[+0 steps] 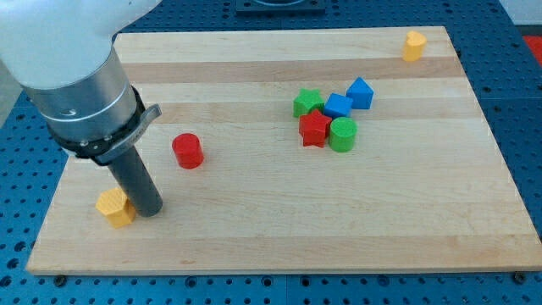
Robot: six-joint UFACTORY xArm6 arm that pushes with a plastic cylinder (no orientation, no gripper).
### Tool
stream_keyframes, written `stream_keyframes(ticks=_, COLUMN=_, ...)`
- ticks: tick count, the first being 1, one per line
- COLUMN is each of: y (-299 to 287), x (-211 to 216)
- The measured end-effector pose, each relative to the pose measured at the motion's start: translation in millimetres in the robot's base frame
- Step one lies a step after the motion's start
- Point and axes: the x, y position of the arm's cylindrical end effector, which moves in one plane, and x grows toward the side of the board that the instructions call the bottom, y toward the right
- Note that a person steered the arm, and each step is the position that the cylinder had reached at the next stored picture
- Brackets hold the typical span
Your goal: Push the yellow hexagon to the bottom left side corner of the board
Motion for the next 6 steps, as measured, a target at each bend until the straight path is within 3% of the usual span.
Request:
stream_keyframes(ticks=1, y=2, x=-15)
stream_keyframes(ticks=6, y=-30, x=0)
